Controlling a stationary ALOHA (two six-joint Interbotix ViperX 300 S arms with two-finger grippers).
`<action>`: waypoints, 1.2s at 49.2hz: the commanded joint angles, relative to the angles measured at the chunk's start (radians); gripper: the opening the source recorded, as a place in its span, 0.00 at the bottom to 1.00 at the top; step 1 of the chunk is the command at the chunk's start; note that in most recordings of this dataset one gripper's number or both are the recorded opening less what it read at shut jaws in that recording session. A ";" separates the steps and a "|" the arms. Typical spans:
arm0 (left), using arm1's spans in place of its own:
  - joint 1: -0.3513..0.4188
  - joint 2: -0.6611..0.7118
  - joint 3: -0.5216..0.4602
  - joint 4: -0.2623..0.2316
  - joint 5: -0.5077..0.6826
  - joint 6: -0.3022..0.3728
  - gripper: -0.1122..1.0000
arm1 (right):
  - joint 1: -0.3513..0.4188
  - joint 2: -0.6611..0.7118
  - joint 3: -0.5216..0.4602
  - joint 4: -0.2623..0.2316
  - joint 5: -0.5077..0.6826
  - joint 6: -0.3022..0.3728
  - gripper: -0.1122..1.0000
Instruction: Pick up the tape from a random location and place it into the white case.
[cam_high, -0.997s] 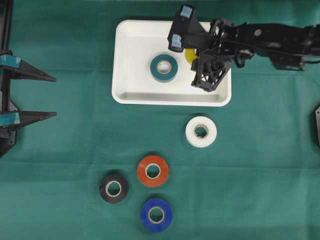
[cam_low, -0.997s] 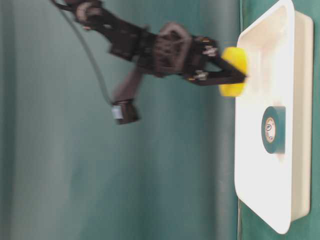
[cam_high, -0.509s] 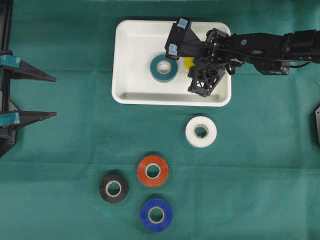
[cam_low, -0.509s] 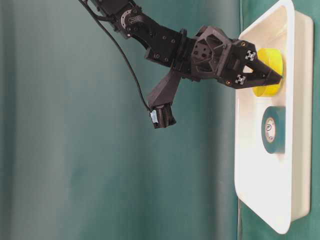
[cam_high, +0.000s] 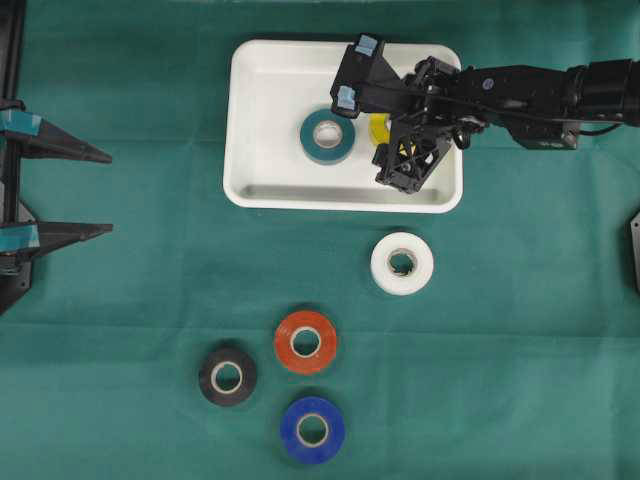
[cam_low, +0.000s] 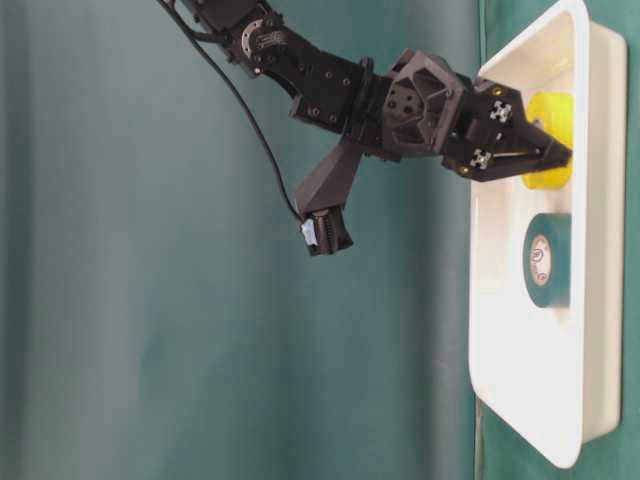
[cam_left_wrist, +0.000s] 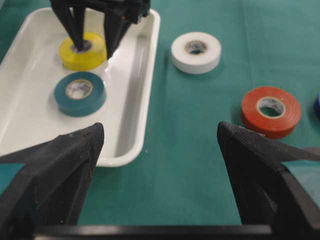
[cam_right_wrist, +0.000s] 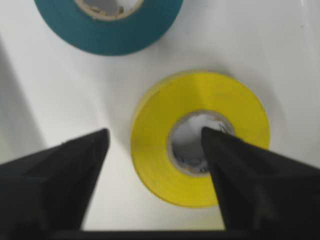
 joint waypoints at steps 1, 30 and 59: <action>0.002 0.011 -0.009 -0.002 -0.005 -0.002 0.92 | -0.003 -0.017 -0.014 -0.011 0.015 0.002 0.86; 0.002 0.011 -0.009 -0.002 -0.005 -0.002 0.92 | -0.002 -0.210 -0.084 -0.029 0.181 -0.005 0.89; 0.000 0.011 -0.009 -0.002 -0.005 0.000 0.92 | -0.002 -0.359 -0.202 -0.117 0.403 -0.008 0.89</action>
